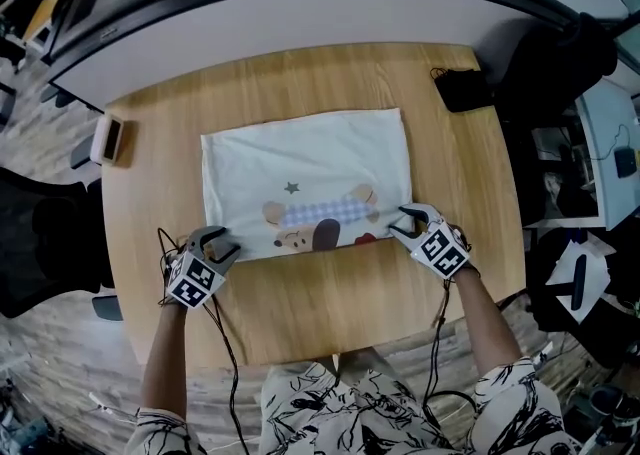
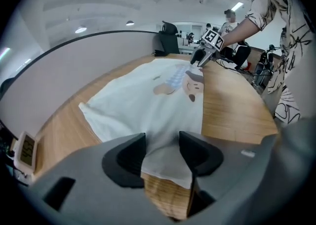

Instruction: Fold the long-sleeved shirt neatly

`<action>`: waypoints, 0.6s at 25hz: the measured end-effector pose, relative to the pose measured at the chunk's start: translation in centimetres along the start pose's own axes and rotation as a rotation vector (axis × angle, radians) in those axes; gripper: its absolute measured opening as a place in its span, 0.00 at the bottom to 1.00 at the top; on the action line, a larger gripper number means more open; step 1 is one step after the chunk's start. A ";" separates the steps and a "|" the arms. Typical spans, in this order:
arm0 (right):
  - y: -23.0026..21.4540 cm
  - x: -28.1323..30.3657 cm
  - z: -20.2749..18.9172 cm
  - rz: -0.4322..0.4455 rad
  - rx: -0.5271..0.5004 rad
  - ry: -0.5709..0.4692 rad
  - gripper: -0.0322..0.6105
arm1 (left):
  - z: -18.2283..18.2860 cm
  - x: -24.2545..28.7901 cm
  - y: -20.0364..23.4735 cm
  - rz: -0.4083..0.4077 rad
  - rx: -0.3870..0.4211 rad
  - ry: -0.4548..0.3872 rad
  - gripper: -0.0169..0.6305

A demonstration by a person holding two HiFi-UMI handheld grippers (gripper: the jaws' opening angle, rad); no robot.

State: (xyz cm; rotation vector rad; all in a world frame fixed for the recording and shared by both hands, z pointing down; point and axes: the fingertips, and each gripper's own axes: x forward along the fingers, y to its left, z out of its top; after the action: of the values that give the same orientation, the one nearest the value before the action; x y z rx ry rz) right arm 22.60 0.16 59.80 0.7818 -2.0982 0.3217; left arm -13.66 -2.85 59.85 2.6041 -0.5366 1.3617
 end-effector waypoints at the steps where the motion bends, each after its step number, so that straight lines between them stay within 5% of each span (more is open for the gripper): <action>1: 0.0 -0.3 0.2 -0.008 0.000 -0.001 0.37 | 0.2 -0.1 -0.1 0.005 -0.006 -0.004 0.37; 10: -0.2 -2.2 -2.6 -0.081 0.065 0.029 0.34 | -1.3 -0.7 -0.6 0.072 -0.067 0.023 0.36; 15: -0.7 -4.3 -1.1 -0.102 0.182 -0.081 0.35 | 1.1 -3.2 -0.9 0.096 -0.129 -0.049 0.37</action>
State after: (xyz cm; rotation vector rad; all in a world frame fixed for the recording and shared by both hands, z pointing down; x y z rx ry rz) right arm 25.69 1.95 56.98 1.0202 -2.1159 0.4367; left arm -14.17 -1.60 56.70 2.5435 -0.7405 1.2477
